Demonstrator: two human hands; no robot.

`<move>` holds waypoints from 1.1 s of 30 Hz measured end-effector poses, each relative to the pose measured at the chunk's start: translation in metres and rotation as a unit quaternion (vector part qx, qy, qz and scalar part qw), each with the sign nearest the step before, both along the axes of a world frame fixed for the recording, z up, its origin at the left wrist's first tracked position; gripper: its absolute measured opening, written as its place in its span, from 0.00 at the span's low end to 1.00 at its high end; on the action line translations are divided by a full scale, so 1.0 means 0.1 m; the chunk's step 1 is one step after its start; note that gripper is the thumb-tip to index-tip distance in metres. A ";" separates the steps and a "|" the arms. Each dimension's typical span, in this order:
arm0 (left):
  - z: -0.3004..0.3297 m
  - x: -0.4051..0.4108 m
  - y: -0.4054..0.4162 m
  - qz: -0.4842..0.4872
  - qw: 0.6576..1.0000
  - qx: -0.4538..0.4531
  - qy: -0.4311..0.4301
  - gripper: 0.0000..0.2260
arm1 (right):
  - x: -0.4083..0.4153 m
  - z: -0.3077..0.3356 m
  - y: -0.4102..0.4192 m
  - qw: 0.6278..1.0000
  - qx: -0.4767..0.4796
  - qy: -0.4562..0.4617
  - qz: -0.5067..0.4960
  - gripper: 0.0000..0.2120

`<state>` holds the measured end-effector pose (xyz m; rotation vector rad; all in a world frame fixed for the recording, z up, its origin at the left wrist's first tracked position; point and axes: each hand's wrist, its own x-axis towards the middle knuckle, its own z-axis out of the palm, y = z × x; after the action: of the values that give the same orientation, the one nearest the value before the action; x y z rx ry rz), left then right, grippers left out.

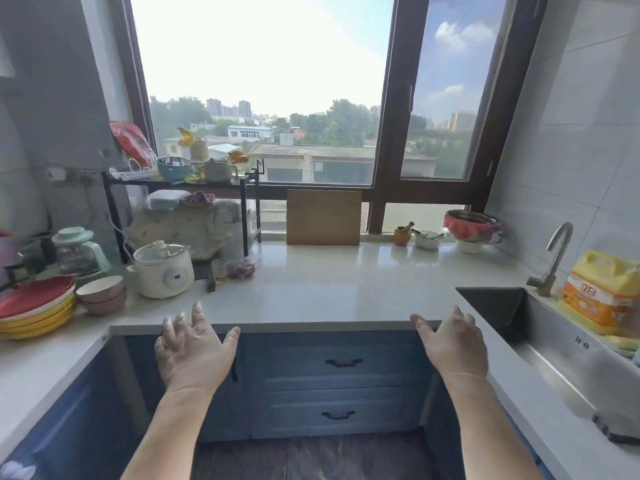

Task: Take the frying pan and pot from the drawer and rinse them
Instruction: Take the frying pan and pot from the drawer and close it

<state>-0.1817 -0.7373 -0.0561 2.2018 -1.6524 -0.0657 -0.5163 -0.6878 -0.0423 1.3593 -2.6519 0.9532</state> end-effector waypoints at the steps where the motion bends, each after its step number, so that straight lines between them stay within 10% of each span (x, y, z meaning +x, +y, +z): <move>1: -0.03 -0.04 -0.16 0.003 1.000 0.004 0.005 0.37 | -0.05 -0.03 -0.18 1.000 0.005 0.002 0.002 0.34; 18: -0.98 -0.45 -2.58 0.007 0.998 0.069 0.003 0.35 | -0.48 -1.18 -2.70 0.995 0.092 -0.045 -0.005 0.30; 33: -2.35 -1.00 -3.25 -0.034 0.988 0.153 -0.007 0.35 | -0.62 -2.87 -3.33 0.972 0.225 -0.064 -0.031 0.33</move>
<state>-0.2815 -1.0620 -0.2915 2.3675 -1.8274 -0.3463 -0.5784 -1.0209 -0.3291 1.3013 -3.1245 0.4578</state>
